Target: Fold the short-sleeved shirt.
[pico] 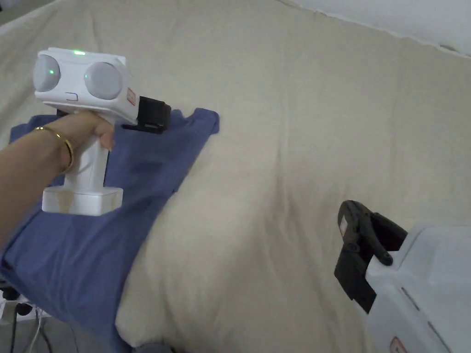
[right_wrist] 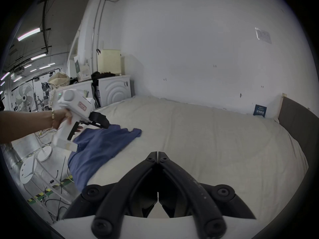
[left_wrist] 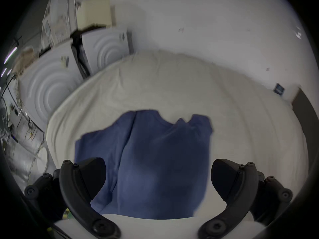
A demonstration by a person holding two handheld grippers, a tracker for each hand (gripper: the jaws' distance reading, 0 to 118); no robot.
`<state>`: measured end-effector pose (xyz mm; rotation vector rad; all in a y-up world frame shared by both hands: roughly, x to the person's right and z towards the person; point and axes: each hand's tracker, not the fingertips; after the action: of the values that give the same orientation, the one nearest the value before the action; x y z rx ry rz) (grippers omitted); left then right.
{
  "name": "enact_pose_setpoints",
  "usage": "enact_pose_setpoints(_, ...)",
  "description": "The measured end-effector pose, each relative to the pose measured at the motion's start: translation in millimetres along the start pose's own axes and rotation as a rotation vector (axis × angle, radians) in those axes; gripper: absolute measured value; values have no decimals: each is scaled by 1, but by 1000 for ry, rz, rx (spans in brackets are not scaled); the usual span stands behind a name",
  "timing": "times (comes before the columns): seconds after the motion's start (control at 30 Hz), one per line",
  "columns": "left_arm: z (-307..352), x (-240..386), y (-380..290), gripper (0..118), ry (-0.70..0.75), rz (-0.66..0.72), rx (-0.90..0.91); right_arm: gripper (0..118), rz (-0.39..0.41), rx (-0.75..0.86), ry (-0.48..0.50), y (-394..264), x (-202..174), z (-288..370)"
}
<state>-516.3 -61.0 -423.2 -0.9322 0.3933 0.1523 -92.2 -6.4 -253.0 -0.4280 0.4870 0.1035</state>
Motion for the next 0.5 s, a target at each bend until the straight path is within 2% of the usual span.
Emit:
enact_pose_setpoints(0.1,-49,10,14,118,68,-80,-51,2,-35,-41,-18,-11,14,-21)
enact_pose_setpoints(0.23,-66,25,7,116,88,-133,-157,2,-68,-82,-34,-25,27,-41)
enact_pose_setpoints(0.27,-65,24,6,102,66,-124,-174,2,-74,-88,-36,-28,30,-43)
enact_pose_setpoints(0.33,-65,21,1,34,40,-33,-169,2,-91,-101,-35,-32,33,-44)
enact_pose_setpoints(0.37,-65,20,-2,11,37,5,-167,2,-98,-106,-31,-35,34,-42)
enact_pose_setpoints(0.4,-66,19,-5,4,60,17,-170,2,-101,-109,-30,-37,35,-39)
enact_pose_setpoints(0.5,-49,15,-10,3,42,56,-115,2,-90,-115,-44,-38,36,-24)
